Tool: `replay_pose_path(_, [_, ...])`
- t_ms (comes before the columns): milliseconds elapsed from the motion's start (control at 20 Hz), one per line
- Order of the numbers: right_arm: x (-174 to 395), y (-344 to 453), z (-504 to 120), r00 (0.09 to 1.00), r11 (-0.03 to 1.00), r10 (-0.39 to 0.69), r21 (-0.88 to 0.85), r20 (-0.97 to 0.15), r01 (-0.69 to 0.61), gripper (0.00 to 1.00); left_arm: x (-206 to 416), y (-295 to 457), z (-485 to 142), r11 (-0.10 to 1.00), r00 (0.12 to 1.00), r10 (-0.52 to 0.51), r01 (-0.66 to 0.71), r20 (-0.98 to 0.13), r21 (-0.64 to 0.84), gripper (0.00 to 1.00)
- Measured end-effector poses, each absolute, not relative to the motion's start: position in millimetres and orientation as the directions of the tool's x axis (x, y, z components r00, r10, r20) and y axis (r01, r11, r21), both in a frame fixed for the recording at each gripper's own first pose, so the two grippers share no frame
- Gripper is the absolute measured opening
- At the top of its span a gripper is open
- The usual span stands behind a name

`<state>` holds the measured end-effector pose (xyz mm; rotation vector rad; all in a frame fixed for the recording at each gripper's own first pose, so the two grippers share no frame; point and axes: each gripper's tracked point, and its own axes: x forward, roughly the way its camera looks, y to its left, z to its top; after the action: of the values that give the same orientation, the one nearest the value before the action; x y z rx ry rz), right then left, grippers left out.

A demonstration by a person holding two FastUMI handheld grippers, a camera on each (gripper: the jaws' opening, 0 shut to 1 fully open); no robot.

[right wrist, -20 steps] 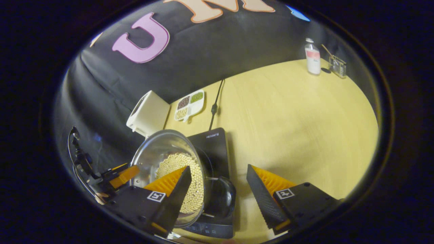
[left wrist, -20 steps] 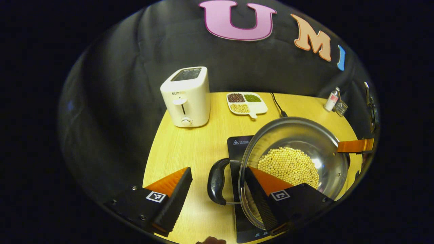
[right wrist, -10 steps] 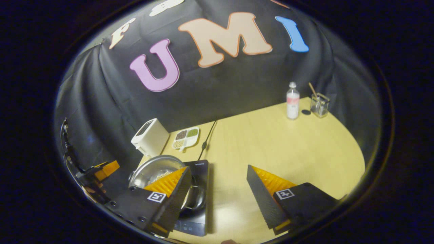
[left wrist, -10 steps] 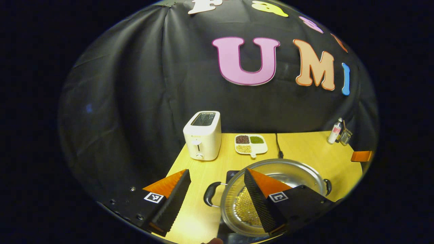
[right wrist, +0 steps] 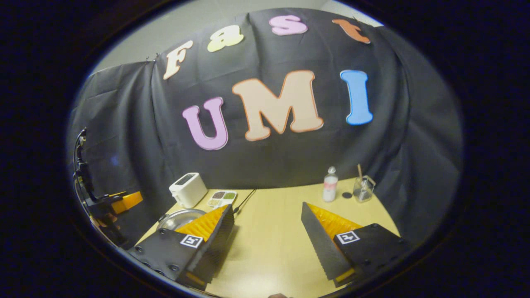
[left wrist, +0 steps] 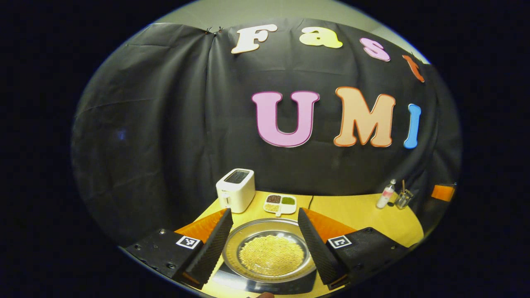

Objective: First push the handle of the pot to place it horizontally, then grasp the pot with both hands and set it on the induction cooktop.

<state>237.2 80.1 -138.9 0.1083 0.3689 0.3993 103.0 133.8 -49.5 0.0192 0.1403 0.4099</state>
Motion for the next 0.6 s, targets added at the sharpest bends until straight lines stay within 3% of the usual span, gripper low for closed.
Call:
replay_pose_path(300, [216, 6, -64, 0.919, 0.929, 0.363, 0.141, -0.156, -0.343, 0.92, 89, 75, 3, 0.887, 0.890, 0.448, -0.454, 0.081, 0.078, 0.96])
replay_pose_path(350, [205, -3, -57, 0.925, 0.934, 0.351, 0.128, -0.146, -0.334, 1.00, 87, 66, 9, 0.886, 0.888, 0.447, -0.456, 0.110, 0.081, 0.93])
replay_pose_path(400, [199, -13, -56, 0.932, 0.940, 0.335, 0.114, -0.137, -0.321, 0.92, 86, 56, 13, 0.888, 0.888, 0.441, -0.453, 0.131, 0.076, 0.93])
replay_pose_path(450, [194, -22, -56, 0.940, 0.947, 0.317, 0.101, -0.126, -0.306, 0.92, 85, 46, 14, 0.892, 0.889, 0.434, -0.446, 0.144, 0.067, 0.93])
replay_pose_path(500, [191, -28, -57, 0.944, 0.951, 0.304, 0.089, -0.124, -0.295, 1.00, 86, 37, 14, 0.898, 0.893, 0.425, -0.437, 0.149, 0.058, 0.93])
replay_pose_path(550, [185, -32, -60, 0.947, 0.954, 0.296, 0.079, -0.125, -0.288, 0.92, 85, 29, 11, 0.904, 0.898, 0.413, -0.424, 0.149, 0.052, 0.93])
replay_pose_path(600, [177, -36, -61, 0.947, 0.956, 0.294, 0.070, -0.130, -0.287, 0.92, 85, 21, 10, 0.910, 0.903, 0.401, -0.412, 0.153, 0.047, 0.95])
